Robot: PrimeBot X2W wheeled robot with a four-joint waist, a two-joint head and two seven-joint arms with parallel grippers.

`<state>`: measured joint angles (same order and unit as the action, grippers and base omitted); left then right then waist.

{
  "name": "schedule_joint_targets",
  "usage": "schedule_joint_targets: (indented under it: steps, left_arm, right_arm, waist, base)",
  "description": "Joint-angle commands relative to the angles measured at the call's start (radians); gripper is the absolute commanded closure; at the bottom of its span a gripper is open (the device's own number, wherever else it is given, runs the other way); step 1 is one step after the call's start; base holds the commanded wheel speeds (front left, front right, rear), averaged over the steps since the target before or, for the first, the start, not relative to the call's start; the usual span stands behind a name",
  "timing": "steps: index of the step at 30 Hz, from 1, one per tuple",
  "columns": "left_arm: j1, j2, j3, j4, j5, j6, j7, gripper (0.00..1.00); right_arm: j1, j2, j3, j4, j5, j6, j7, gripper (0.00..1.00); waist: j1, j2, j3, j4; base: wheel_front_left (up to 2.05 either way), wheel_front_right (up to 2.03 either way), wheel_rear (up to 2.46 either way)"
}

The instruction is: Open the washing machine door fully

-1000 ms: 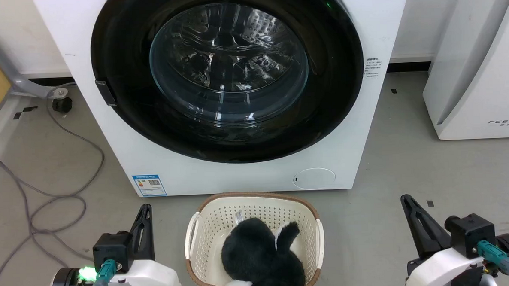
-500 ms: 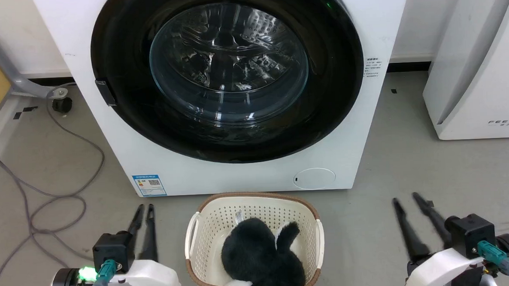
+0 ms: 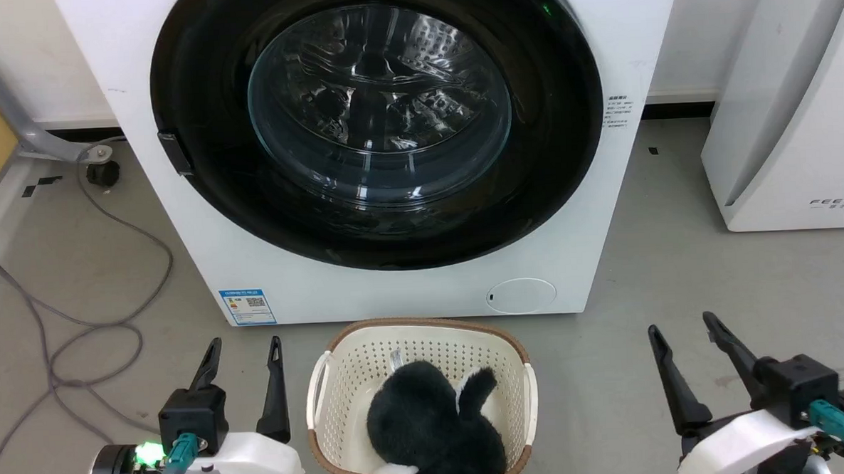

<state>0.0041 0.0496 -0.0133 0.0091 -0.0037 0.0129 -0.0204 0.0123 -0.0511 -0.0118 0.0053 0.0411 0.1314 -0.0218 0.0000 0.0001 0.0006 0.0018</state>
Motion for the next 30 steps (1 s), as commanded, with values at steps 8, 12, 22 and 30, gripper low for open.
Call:
schedule_joint_targets:
  steps: [8,12,22,30]
  left_arm:
    - [-0.006,0.000,-0.009,0.008,-0.019,0.016,-0.028,0.00]
    - [-0.007,0.000,-0.013,0.010,-0.023,0.021,-0.037,0.00]
    - [-0.009,0.000,-0.024,0.016,-0.032,0.035,-0.058,0.00]
    - [-0.011,0.000,-0.032,0.019,-0.040,0.043,-0.074,0.00]
  right_arm:
    - [-0.004,0.000,-0.016,0.002,0.100,0.000,-0.028,0.00]
    - [-0.004,0.000,-0.021,-0.001,0.119,0.000,-0.036,0.40]
    - [-0.005,0.000,-0.009,-0.003,0.269,0.000,-0.057,1.00]
    - [-0.003,0.000,0.009,-0.007,0.487,0.000,-0.073,1.00]
  waist:
    - [0.0000,-0.0001,-0.002,0.001]
    - [0.0000,-0.0001,-0.003,0.002]
    - [0.0000,-0.0001,-0.004,0.004]
    - [0.0000,-0.0001,-0.003,0.006]
  base:
    - [0.00,0.00,0.00]
    - [0.00,0.00,0.00]
    - [0.00,0.00,0.00]
    - [0.00,0.00,0.00]
